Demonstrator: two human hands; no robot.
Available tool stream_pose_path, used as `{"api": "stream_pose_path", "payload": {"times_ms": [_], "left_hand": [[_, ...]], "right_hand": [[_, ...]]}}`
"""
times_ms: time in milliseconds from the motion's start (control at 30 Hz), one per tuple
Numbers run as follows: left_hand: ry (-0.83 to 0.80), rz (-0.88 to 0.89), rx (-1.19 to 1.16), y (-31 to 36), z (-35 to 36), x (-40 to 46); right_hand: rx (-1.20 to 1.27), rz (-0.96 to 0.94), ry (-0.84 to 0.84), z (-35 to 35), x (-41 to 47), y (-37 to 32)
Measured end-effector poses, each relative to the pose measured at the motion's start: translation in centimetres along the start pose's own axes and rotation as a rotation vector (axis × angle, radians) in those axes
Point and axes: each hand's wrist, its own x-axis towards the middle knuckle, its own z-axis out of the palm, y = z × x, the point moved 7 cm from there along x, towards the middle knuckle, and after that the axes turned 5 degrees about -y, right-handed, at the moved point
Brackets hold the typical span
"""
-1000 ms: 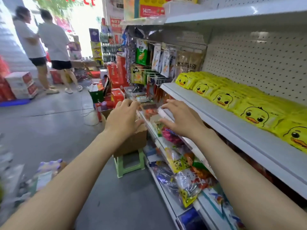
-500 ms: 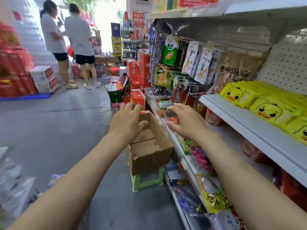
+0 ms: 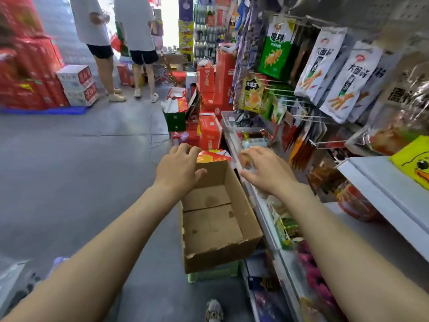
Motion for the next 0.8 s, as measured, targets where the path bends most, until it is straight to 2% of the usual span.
{"api": "stream_pose_path", "payload": {"times_ms": [200,333,533,800], "left_hand": [[-0.169,-0.123,-0.011,-3.1,8.2,7.8],[-0.283,-0.223,-0.082,-6.5,14.9,9.4],[-0.54,-0.384,-0.19,-10.9,26.1,7.0],[-0.793,-0.638,-0.415,-13.6,38.0,2.8]], "right_hand": [[0.084,0.031,-0.202,8.6,10.6,5.8],[0.167,0.063,-0.326,16.3,14.9,9.2],[0.177,0.182,-0.596,27.8,16.1,13.6],[0.274,0.432,-0.776,37.3,14.9,17.8]]}}
